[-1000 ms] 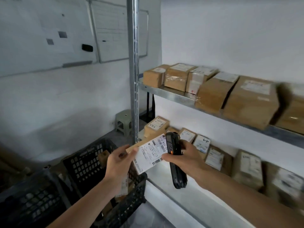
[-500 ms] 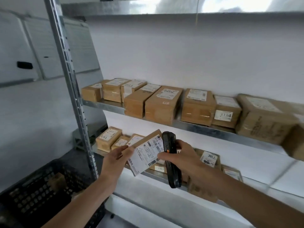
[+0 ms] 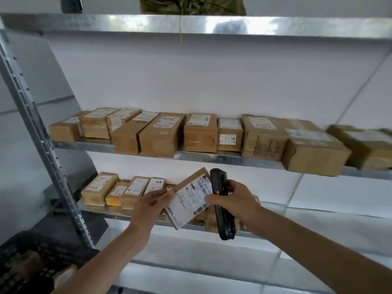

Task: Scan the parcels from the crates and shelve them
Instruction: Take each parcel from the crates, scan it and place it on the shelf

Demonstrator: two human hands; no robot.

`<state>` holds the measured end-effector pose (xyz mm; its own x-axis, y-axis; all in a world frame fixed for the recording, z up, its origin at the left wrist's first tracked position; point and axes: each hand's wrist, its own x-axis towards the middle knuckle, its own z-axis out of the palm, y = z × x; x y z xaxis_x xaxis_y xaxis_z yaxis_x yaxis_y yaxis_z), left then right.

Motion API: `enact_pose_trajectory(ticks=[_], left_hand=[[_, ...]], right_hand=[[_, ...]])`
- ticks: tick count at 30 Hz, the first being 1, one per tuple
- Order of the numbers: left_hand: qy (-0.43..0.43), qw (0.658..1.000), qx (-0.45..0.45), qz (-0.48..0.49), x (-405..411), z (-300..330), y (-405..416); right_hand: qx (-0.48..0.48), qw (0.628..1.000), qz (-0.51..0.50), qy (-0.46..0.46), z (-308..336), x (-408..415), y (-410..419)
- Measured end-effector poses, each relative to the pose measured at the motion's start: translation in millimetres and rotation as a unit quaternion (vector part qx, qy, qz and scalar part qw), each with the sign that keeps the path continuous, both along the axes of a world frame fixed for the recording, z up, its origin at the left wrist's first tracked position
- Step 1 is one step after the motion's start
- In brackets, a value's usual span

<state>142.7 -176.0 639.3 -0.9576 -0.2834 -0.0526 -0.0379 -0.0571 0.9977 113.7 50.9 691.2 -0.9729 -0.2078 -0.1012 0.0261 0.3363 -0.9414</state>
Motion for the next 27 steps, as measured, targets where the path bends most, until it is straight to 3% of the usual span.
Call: enact_pose_trajectory(ticks=[12,27], left_hand=[[0.02,0.988,-0.065,-0.139,50,12,35],[0.055,0.97,-0.127,-0.202,66,34,85]], right_hand=[[0.041,0.996,-0.075,-0.003,17,68,48],[0.141,0.986,-0.069,0.051,41,97,103]])
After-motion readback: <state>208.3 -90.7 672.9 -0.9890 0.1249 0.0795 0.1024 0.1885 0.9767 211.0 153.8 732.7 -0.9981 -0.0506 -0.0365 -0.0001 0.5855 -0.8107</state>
